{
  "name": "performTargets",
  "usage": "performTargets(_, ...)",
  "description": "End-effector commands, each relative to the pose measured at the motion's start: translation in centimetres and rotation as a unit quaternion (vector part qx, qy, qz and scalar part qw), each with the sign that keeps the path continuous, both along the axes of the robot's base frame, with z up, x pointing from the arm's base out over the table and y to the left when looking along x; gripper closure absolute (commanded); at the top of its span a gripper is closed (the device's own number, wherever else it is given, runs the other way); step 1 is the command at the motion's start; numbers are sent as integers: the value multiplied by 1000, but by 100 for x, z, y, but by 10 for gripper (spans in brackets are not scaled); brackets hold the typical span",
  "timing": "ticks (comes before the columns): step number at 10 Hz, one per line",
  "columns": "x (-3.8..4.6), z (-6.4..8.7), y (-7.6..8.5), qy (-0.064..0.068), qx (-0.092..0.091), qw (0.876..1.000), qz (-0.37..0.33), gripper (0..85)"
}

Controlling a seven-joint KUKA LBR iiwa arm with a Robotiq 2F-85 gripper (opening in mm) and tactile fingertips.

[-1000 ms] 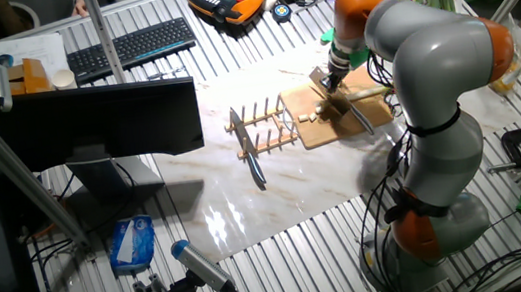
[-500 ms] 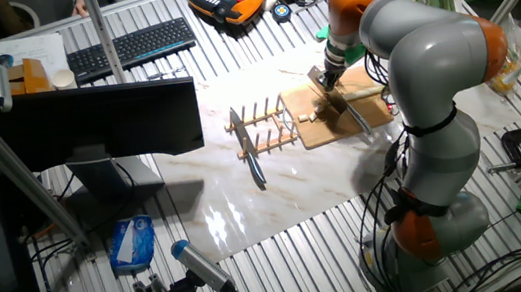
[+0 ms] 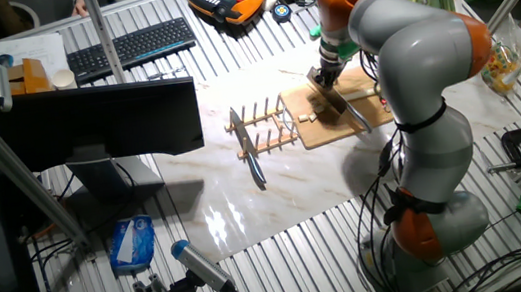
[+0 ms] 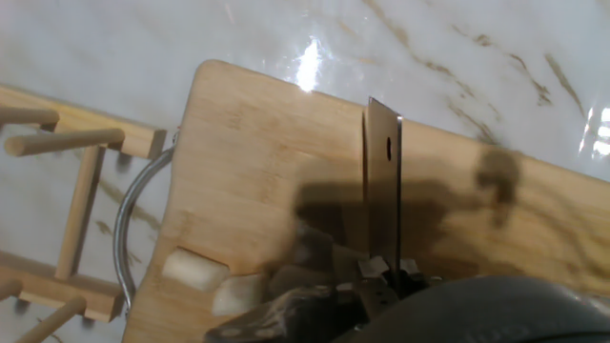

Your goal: Chop the scallions

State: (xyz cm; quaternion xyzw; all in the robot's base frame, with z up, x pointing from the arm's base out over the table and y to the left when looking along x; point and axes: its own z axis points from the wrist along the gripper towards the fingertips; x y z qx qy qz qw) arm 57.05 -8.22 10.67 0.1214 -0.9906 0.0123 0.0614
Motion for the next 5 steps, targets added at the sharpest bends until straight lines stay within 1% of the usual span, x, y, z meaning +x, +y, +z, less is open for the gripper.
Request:
performTargets(1, 0, -7, 1, 4, 0, 1000, 0, 843)
performTargets(3, -2, -6, -6, 2, 1, 1000, -1, 843)
performTargets(4, -16, 10, -19, 2, 1, 1000, -2, 843)
performTargets(5, -47, 60, -38, 6, 2, 1000, -3, 843)
